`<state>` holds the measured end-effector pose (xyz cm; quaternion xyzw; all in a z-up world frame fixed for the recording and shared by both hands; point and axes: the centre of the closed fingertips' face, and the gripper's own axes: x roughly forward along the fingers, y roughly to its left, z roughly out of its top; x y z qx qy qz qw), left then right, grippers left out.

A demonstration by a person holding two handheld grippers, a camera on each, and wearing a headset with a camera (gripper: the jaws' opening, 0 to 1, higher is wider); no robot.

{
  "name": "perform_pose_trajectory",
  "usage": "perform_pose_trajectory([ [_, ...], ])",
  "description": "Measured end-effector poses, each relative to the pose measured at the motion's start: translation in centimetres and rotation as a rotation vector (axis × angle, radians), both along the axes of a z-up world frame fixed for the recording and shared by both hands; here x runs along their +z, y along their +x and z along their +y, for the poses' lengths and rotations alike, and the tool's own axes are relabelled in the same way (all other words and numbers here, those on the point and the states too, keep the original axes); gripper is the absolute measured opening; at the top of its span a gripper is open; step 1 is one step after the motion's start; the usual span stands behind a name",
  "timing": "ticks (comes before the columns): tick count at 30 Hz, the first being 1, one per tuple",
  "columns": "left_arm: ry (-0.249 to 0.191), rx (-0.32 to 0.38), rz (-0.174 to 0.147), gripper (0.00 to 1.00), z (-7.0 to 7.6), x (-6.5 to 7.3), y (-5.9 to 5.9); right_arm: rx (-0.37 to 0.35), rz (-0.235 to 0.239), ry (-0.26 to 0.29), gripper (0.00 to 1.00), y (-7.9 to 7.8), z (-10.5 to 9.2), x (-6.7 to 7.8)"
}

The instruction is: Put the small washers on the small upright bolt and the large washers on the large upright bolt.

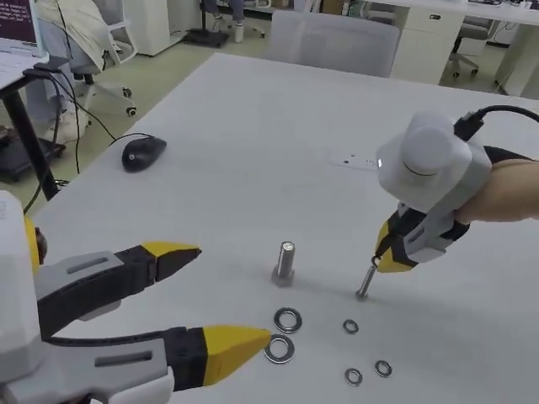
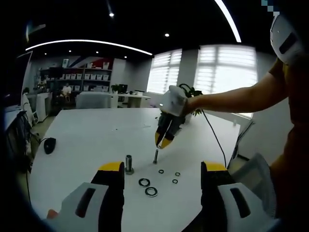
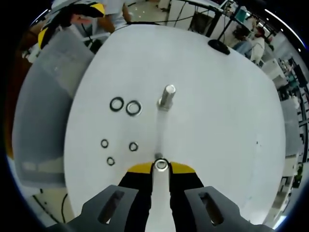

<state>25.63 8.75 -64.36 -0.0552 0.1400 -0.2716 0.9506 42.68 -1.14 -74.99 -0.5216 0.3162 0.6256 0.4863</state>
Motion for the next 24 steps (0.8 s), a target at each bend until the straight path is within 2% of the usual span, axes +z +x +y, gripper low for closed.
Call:
perform_pose_trajectory([
  [18,-0.009,0.016,0.003,0.64,0.3,-0.2,0.2,0.009,0.020,-0.025,0.12,0.2,0.2,-2.1],
  [24,-0.010,0.021,0.006,0.63,0.4,-0.3,0.2,0.014,0.031,-0.038,0.12,0.1,0.2,-3.4],
])
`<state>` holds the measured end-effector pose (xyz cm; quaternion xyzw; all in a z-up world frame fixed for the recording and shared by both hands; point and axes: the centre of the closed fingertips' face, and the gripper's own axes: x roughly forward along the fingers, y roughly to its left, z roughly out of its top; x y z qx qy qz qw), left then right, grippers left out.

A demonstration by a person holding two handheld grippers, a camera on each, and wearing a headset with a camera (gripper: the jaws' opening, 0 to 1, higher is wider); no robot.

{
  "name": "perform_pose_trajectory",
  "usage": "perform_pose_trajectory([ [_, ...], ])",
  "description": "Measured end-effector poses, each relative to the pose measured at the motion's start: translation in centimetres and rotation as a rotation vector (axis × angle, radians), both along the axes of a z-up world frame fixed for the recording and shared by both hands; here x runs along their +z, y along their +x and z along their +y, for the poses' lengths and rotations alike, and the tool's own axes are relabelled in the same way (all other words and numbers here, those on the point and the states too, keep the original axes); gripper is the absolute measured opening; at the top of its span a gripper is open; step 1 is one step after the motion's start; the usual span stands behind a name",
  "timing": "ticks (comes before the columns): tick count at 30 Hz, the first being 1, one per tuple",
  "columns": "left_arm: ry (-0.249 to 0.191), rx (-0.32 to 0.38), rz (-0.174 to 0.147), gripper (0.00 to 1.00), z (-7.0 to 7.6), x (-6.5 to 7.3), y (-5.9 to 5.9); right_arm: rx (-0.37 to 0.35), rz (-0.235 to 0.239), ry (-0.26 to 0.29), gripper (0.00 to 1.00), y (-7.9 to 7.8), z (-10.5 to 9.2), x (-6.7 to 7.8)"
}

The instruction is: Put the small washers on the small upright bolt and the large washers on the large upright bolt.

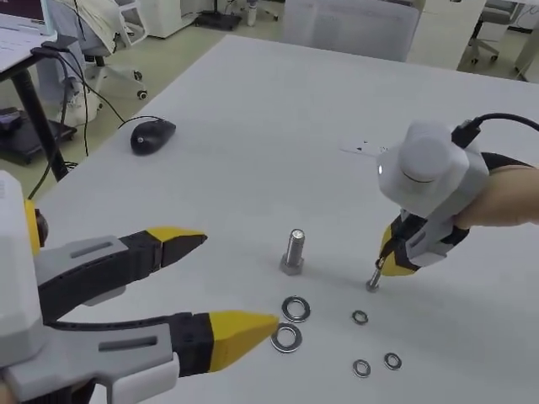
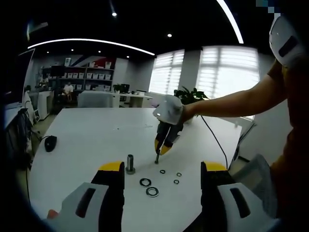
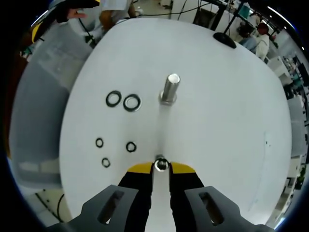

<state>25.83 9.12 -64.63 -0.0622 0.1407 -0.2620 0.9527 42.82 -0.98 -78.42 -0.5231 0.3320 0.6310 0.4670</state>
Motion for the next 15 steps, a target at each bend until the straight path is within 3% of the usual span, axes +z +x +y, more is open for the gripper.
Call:
perform_pose_trajectory([
  [15,0.005,0.002,0.011,0.63,-0.2,-0.2,0.0,0.011,0.022,-0.007,0.13,-0.2,-0.4,-2.4],
])
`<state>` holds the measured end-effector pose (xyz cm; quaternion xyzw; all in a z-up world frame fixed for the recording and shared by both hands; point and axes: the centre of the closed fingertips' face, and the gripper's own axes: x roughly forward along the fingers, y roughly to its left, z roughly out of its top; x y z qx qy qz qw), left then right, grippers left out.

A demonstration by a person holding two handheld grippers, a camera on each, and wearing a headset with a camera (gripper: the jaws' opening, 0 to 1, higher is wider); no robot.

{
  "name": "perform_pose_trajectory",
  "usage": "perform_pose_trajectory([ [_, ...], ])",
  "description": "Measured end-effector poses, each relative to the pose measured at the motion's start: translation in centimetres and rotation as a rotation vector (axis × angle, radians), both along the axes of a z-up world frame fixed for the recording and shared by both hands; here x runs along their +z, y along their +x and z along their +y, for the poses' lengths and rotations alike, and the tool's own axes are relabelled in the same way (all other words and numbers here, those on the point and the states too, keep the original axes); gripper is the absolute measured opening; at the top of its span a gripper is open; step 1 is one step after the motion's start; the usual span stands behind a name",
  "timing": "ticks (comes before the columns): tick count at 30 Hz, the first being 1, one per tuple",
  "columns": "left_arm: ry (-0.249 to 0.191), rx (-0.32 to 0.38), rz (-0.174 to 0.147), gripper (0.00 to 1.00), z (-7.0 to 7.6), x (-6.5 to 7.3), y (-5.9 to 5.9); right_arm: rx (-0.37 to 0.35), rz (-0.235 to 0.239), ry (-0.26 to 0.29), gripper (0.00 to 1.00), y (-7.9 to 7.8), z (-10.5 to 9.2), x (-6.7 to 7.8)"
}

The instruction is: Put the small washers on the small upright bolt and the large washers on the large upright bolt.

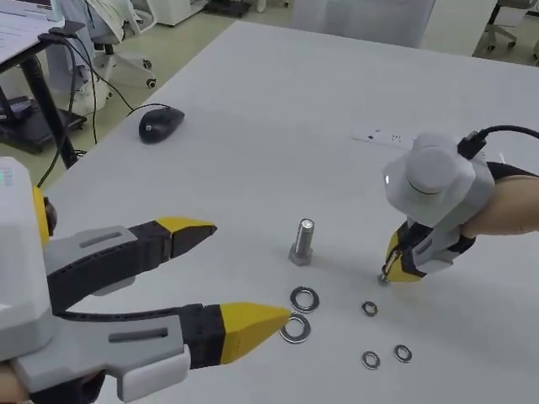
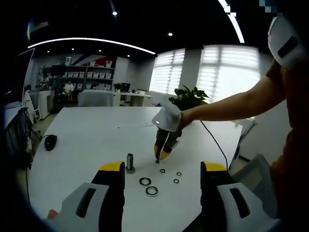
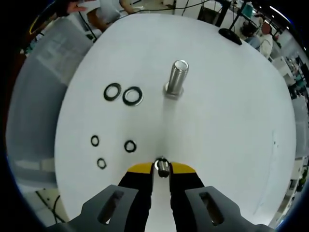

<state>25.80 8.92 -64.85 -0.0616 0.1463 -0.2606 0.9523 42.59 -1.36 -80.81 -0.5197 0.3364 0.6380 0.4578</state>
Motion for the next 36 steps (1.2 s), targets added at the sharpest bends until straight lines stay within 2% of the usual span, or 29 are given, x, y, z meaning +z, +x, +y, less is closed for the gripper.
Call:
perform_pose_trajectory([
  [3,-0.001,-0.002,-0.001,0.63,0.0,0.1,0.0,0.000,0.003,-0.005,0.13,0.1,-0.1,-0.5],
  [9,-0.002,0.002,-0.004,0.63,0.0,0.2,0.1,0.018,-0.023,-0.003,0.15,0.5,-0.2,-0.8],
  [20,0.003,-0.006,-0.009,0.63,-0.3,0.3,0.0,-0.019,-0.029,0.032,0.16,0.3,-0.8,0.8],
  [27,0.001,-0.032,-0.019,0.62,-1.2,0.7,-0.5,-0.053,-0.029,0.047,0.16,-1.0,-2.0,1.5],
  [36,0.006,-0.064,-0.031,0.62,-2.0,1.2,-1.4,-0.083,-0.006,0.063,0.16,-3.7,-3.4,2.1],
])
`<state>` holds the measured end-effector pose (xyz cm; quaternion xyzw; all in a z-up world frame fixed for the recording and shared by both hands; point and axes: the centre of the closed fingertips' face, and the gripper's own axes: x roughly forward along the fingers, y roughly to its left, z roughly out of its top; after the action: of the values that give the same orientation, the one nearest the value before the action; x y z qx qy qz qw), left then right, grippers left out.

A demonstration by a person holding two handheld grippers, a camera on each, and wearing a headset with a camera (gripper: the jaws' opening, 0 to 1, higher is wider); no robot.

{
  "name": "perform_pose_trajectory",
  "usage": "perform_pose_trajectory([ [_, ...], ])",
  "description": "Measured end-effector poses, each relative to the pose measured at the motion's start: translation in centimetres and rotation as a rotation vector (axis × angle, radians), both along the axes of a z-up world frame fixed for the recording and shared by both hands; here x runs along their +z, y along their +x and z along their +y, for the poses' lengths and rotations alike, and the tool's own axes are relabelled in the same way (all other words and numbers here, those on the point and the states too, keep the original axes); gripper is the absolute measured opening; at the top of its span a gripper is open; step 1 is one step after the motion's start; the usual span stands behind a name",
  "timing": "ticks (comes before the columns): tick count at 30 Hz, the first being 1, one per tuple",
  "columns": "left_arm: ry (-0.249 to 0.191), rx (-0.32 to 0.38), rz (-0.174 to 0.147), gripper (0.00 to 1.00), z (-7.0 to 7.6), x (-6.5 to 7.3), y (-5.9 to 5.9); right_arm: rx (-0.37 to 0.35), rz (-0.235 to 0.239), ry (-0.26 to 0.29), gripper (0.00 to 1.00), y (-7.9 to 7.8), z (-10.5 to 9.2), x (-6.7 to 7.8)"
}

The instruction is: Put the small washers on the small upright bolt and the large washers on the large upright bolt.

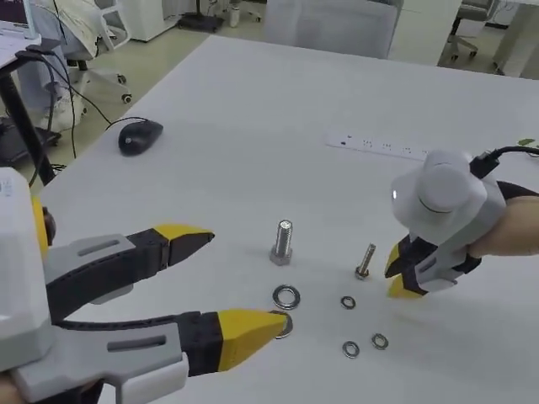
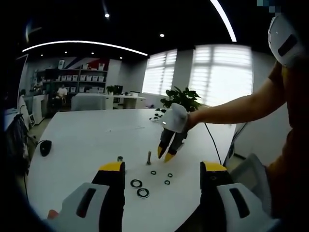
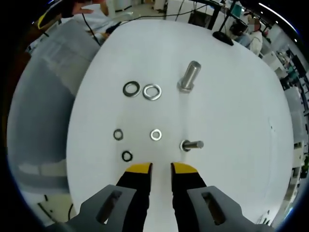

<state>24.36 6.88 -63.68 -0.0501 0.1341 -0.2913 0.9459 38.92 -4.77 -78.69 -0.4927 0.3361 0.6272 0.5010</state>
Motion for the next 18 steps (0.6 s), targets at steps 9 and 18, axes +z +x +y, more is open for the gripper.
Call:
perform_pose_trajectory([
  [9,0.009,-0.013,-0.018,0.62,-0.4,0.6,-1.1,0.000,0.009,-0.002,0.16,-2.1,-1.2,0.1],
  [18,0.018,-0.018,-0.029,0.62,-0.4,1.1,-1.9,0.013,0.026,-0.009,0.17,-4.0,-1.5,-0.7],
])
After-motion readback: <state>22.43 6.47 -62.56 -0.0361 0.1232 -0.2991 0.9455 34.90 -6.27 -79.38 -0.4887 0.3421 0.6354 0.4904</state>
